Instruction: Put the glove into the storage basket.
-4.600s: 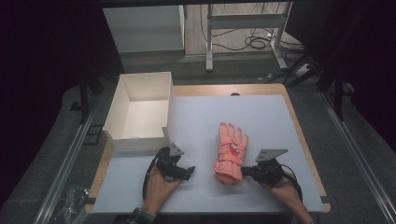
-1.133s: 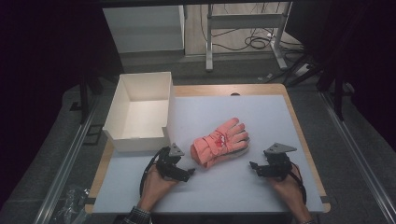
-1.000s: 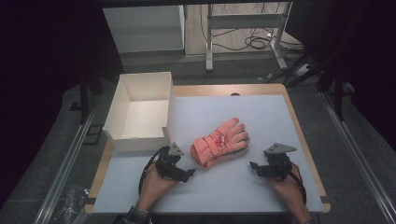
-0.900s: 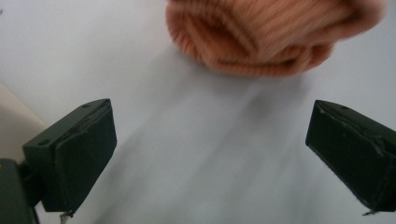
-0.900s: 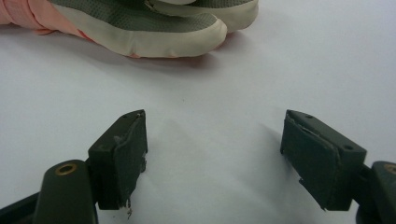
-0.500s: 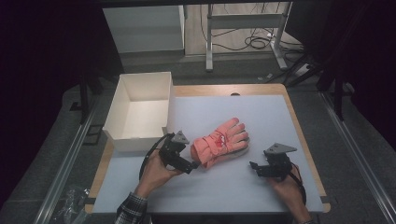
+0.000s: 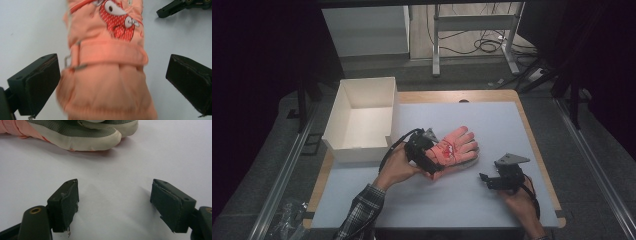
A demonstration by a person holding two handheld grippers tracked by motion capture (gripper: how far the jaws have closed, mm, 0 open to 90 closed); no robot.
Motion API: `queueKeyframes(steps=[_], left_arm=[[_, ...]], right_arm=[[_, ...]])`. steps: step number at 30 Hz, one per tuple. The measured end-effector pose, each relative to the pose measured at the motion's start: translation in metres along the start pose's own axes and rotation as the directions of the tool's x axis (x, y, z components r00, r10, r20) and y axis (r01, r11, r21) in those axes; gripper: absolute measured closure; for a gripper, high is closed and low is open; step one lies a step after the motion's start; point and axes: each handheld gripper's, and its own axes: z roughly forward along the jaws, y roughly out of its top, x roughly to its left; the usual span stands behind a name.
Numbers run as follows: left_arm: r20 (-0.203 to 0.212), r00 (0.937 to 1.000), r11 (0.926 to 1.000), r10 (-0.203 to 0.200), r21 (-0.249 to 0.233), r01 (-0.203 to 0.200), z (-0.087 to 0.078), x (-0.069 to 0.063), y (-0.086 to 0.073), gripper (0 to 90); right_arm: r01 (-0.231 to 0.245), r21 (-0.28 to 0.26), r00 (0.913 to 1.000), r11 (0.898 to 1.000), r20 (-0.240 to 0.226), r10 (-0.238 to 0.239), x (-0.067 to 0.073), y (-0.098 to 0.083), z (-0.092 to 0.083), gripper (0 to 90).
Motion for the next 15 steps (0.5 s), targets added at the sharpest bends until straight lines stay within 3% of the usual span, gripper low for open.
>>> queueKeyframes(steps=[5,14,15], left_arm=[[-0.028,0.9992,0.9983,0.03,0.05,-0.028,0.018,0.0,0.005,0.0],[-0.057,0.9983,0.9981,0.015,0.06,-0.012,0.023,0.01,-0.001,0.0],[-0.044,0.999,0.9986,0.01,0.052,-0.008,0.023,0.011,-0.001,0.0]], right_arm=[[0.0,0.0,1.0,1.0,0.001,0.0,0.0,0.0,0.0,23.1],[0.0,0.0,1.0,1.0,0.001,0.0,0.0,0.0,0.0,23.0],[0.0,0.0,1.0,1.0,0.001,0.0,0.0,0.0,0.0,23.1]])
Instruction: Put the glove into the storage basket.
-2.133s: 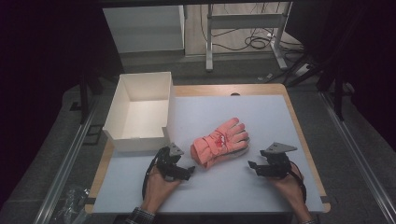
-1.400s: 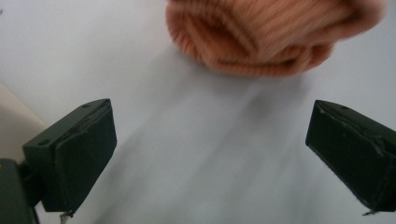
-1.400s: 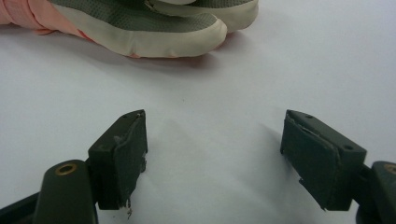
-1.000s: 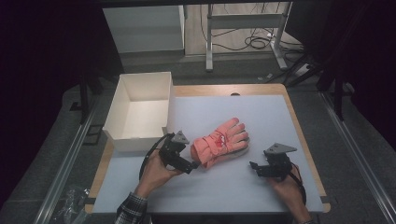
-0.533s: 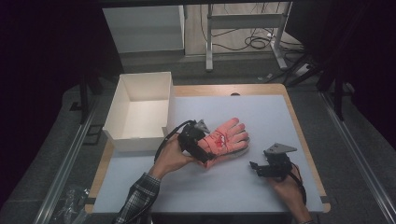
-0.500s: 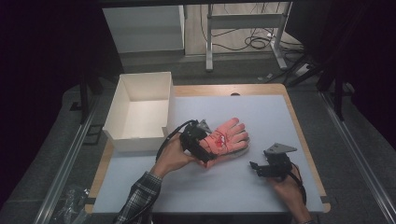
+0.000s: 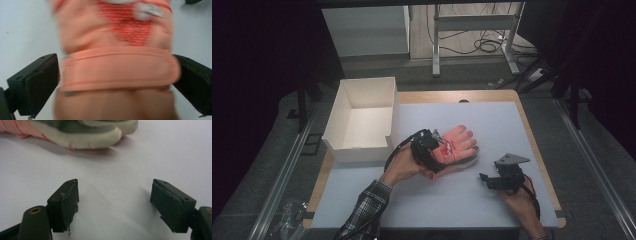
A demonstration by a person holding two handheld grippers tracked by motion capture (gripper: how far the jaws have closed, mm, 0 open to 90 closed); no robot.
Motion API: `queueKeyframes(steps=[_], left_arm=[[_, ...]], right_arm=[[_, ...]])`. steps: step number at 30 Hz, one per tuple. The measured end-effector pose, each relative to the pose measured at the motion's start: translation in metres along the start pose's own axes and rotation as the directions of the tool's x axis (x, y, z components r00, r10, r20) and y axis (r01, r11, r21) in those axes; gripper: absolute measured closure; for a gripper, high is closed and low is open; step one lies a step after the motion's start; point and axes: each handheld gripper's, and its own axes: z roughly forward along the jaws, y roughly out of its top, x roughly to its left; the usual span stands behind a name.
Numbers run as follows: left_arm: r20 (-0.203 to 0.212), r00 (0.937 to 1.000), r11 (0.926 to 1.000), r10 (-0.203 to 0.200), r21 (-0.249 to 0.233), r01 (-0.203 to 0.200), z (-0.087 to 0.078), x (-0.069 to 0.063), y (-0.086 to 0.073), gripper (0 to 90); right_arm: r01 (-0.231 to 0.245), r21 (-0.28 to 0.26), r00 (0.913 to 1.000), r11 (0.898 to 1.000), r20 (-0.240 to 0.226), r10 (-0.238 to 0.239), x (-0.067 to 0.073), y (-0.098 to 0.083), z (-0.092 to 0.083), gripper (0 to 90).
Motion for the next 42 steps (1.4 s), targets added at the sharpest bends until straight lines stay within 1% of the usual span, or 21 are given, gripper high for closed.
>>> queueKeyframes(steps=[1,2,4,5,7,11,13,16,19,21,22,23,25,26,27,28,32,35,37,38,42], left_arm=[[0.023,0.9997,0.9999,-0.012,0.0,0.012,-0.001,0.001,0.0,0.0],[0.031,0.9994,0.9999,-0.013,0.003,0.013,0.0,0.001,-0.001,0.0],[0.048,0.9988,0.9995,-0.012,0.029,0.011,0.005,0.0,-0.002,0.0],[0.047,0.9989,0.9991,-0.009,0.043,0.007,0.008,-0.001,-0.002,0.0],[0.024,0.9997,0.998,-0.002,0.063,0.001,0.015,-0.003,-0.003,0.0],[0.037,0.9993,0.9954,-0.01,0.096,0.006,0.025,-0.002,-0.004,0.0],[0.043,0.999,0.9949,-0.013,0.1,0.009,0.029,-0.002,-0.005,0.0],[0.025,0.9994,0.9941,-0.023,0.107,0.021,0.032,-0.002,-0.005,0.0],[0.015,0.9999,0.9902,-0.005,0.14,0.003,0.038,-0.007,-0.005,0.0],[0.009,0.9998,0.9877,0.018,0.155,-0.02,0.042,-0.011,-0.006,0.0],[0.01,0.9999,0.9883,0.014,0.152,-0.015,0.041,-0.012,-0.006,0.1],[0.021,0.9998,0.9885,0.004,0.151,-0.008,0.041,-0.011,-0.007,1.6],[0.024,0.9997,0.9906,-0.005,0.137,0.002,0.038,-0.012,-0.008,6.8],[0.022,0.9997,0.9906,-0.011,0.137,0.008,0.035,-0.013,-0.008,15.2],[0.022,0.9997,0.9906,-0.011,0.137,0.008,0.035,-0.013,-0.008,18.4],[0.018,0.9998,0.9902,-0.012,0.139,0.009,0.034,-0.014,-0.007,18.4],[0.021,0.9997,0.9915,-0.014,0.13,0.011,0.027,-0.016,-0.006,34.7],[0.02,0.9996,0.9939,-0.021,0.109,0.019,0.022,-0.015,-0.007,39.3],[0.038,0.9984,0.9955,-0.043,0.086,0.039,0.02,-0.012,-0.008,40.9],[0.043,0.9976,0.9954,-0.054,0.082,0.05,0.019,-0.011,-0.008,41.1],[0.023,0.9965,0.9949,-0.08,0.063,0.079,0.012,-0.007,-0.004,41.1]], right_arm=[[0.0,0.0,1.0,1.0,0.0,0.0,0.0,0.0,0.0,23.0],[0.0,0.0,1.0,1.0,0.0,0.0,0.0,0.0,0.0,23.0],[0.0,0.0,1.0,1.0,0.0,0.0,0.0,0.0,0.0,23.0],[0.0,0.0,1.0,1.0,0.0,0.0,0.0,0.0,0.0,23.0],[0.001,0.0,1.0,1.0,0.0,-0.001,0.0,0.0,0.0,23.0],[0.0,0.0,1.0,1.0,0.001,0.0,0.0,0.0,0.0,23.0],[0.0,0.0,1.0,1.0,0.001,0.0,0.0,0.0,0.0,23.0],[0.0,0.0,1.0,1.0,0.001,0.0,0.0,0.0,0.0,23.0],[0.001,0.0,1.0,1.0,0.001,-0.001,0.0,0.0,0.0,23.0],[0.001,0.0,1.0,1.0,0.001,-0.001,0.0,0.0,0.0,23.0],[0.001,0.0,1.0,1.0,0.001,-0.001,0.0,0.0,0.0,23.0],[0.001,0.0,1.0,1.0,0.001,-0.001,0.0,0.0,0.0,23.0],[0.001,0.001,1.0,1.0,0.001,-0.001,0.0,0.0,0.0,23.0],[0.001,0.001,1.0,1.0,0.001,-0.001,0.0,0.0,0.0,23.0],[0.001,0.001,1.0,1.0,0.001,-0.001,0.0,0.0,0.0,23.0],[0.001,0.001,1.0,1.0,0.001,-0.001,0.0,0.0,0.0,23.0],[0.001,0.001,1.0,1.0,0.002,-0.001,0.0,0.0,0.0,23.0],[0.002,0.0,1.0,1.0,0.002,-0.002,0.0,0.0,0.0,23.0],[0.001,0.001,1.0,1.0,0.001,-0.001,0.0,0.0,0.0,23.0],[0.002,0.0,1.0,1.0,0.001,-0.002,0.0,0.0,0.0,23.0],[0.001,0.0,1.0,1.0,0.001,-0.001,0.0,0.0,0.0,23.0]])
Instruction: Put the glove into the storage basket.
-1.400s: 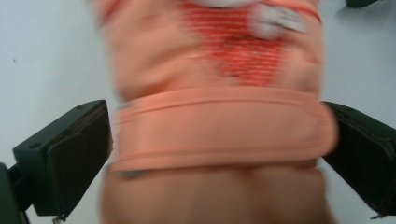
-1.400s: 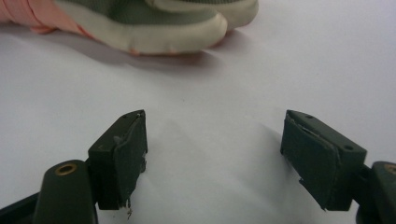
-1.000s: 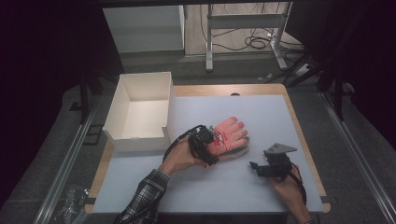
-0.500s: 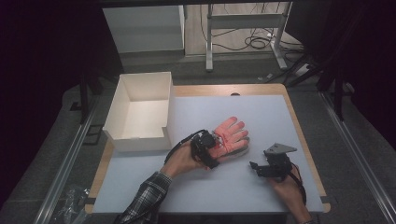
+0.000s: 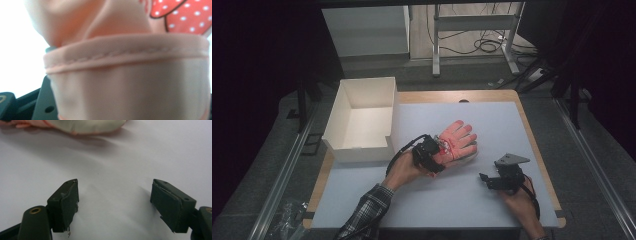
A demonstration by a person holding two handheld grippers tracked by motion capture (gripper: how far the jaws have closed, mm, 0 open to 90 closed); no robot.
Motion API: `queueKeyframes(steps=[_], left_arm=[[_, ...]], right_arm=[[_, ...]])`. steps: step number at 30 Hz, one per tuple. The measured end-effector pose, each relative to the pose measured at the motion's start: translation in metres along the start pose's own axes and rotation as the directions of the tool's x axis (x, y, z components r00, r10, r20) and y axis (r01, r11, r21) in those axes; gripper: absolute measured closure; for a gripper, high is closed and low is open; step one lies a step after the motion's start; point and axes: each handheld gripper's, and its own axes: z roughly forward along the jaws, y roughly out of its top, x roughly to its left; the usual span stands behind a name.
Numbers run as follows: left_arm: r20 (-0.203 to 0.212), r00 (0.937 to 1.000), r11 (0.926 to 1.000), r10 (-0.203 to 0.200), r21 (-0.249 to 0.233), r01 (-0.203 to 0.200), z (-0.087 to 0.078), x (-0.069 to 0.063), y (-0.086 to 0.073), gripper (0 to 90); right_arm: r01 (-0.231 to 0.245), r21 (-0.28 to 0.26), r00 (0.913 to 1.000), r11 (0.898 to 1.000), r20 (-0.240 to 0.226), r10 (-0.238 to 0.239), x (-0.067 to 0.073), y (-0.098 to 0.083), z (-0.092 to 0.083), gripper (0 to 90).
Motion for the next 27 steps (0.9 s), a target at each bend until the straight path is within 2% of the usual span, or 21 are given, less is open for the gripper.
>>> queueKeyframes(steps=[10,14,19,27], left_arm=[[-0.041,0.9985,0.9987,-0.035,-0.038,0.034,-0.022,0.003,0.015,40.3],[-0.062,0.9962,0.9972,-0.062,-0.046,0.059,-0.03,0.008,0.019,40.1],[-0.079,0.9904,0.992,-0.114,-0.064,0.109,-0.041,0.015,0.025,39.8],[-0.117,0.981,0.9863,-0.155,-0.076,0.147,-0.059,0.024,0.038,39.3]], right_arm=[[0.001,-0.001,1.0,1.0,0.0,-0.001,0.0,0.0,0.0,23.0],[0.003,-0.001,1.0,1.0,0.0,-0.003,0.0,0.0,0.0,23.0],[0.002,0.0,1.0,1.0,0.0,-0.002,0.0,0.0,0.0,23.0],[0.002,-0.002,1.0,1.0,-0.002,-0.002,0.0,0.0,0.0,23.0]])
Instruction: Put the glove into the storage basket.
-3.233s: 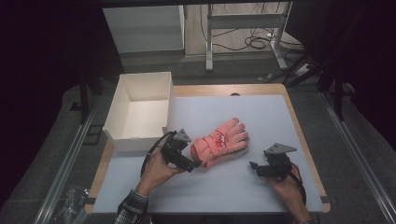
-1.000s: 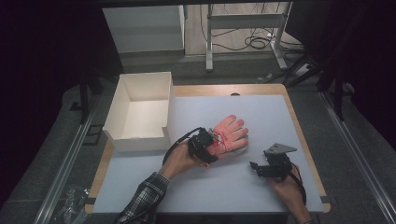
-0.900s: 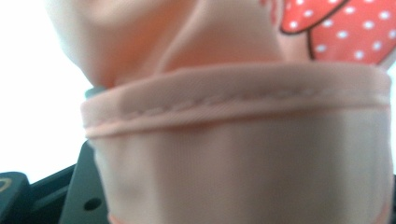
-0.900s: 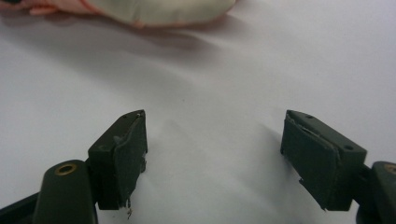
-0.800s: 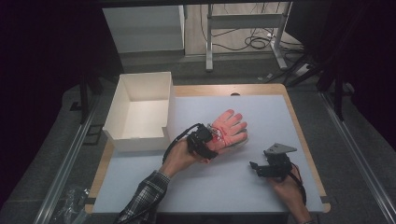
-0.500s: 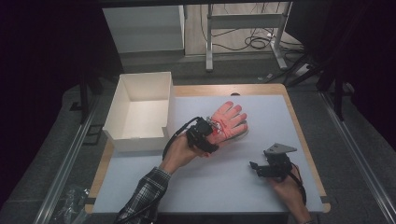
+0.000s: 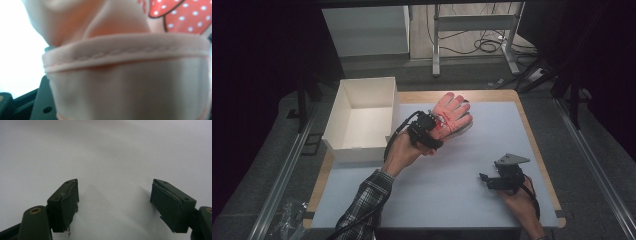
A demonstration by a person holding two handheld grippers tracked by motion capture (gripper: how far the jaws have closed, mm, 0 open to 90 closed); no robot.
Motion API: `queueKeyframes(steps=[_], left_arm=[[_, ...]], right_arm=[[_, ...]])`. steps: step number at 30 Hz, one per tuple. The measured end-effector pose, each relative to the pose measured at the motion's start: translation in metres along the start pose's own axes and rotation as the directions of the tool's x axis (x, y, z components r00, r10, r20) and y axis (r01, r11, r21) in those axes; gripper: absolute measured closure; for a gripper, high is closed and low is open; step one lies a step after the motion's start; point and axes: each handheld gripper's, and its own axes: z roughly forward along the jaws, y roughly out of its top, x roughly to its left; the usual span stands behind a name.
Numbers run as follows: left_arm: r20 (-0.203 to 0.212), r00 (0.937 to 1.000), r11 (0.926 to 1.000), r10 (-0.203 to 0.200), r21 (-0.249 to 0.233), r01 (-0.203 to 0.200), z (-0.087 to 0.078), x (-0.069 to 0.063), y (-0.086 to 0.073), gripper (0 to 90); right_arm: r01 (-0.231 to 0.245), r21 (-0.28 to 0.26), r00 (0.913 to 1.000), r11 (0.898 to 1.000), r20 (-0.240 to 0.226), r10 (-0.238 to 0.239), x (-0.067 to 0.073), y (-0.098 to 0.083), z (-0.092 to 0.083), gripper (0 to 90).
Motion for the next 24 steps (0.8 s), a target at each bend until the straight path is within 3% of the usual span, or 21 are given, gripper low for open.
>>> queueKeyframes(steps=[8,15,19,24], left_arm=[[-0.049,0.9977,0.9989,-0.047,-0.011,0.046,-0.021,0.016,0.013,38.5],[-0.094,0.9908,0.995,-0.098,-0.027,0.096,-0.044,0.035,0.017,38.1],[-0.119,0.9842,0.9911,-0.131,-0.038,0.128,-0.055,0.046,0.016,38.0],[-0.168,0.9687,0.9828,-0.183,-0.057,0.176,-0.072,0.064,0.01,38.0]], right_arm=[[0.0,0.0,1.0,1.0,0.0,0.0,0.0,0.0,0.0,23.0],[0.0,0.0,1.0,1.0,0.0,0.0,0.0,0.0,0.0,23.0],[0.0,0.0,1.0,1.0,0.0,0.0,0.0,0.0,0.0,23.0],[-0.002,-0.001,1.0,1.0,0.0,0.002,0.0,0.0,0.0,23.0]])
